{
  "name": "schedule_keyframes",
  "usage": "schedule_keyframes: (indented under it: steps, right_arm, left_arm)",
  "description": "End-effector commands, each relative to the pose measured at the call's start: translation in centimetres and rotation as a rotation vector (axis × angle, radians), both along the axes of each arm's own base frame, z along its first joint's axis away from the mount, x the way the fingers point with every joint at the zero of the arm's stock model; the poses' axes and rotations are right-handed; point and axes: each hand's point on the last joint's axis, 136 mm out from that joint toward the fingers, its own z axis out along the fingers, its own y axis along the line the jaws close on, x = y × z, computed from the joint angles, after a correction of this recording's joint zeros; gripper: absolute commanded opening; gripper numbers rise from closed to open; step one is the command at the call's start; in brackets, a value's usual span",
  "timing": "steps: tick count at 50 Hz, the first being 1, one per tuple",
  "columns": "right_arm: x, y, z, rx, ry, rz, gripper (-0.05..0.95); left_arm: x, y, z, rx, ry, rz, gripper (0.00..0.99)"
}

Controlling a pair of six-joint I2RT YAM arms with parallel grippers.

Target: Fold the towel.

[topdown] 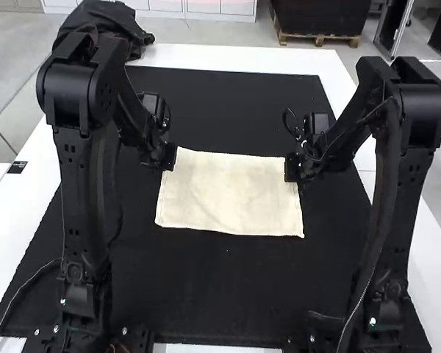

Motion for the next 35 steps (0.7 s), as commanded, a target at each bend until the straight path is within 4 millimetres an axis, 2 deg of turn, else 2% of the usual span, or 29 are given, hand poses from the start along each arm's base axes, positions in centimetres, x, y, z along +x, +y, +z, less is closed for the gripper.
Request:
schedule_keyframes:
  steps: [1,5,15,20,35]
  right_arm:
    - [-1.1,1.2,-1.2,0.049,0.049,0.040,-0.02]
    - [-0.8,0.9,-0.7,0.055,0.038,0.030,-0.02]
    - [0.3,0.4,3.1,0.066,-0.048,0.016,-0.02]
    - [0.5,0.4,4.3,0.070,-0.073,0.016,-0.02]
    - [-0.4,-0.4,5.7,0.073,-0.098,0.002,-0.02]
  left_arm:
    - [-0.5,2.2,-1.3,0.067,0.024,0.047,0.026]
    - [0.0,2.1,-0.5,0.061,-0.002,0.047,0.026]
    - [1.6,1.2,3.1,0.019,-0.090,0.033,0.026]
    - [1.9,0.7,4.6,-0.009,-0.113,0.031,0.026]
    - [1.0,0.6,5.8,-0.027,-0.097,0.026,0.026]
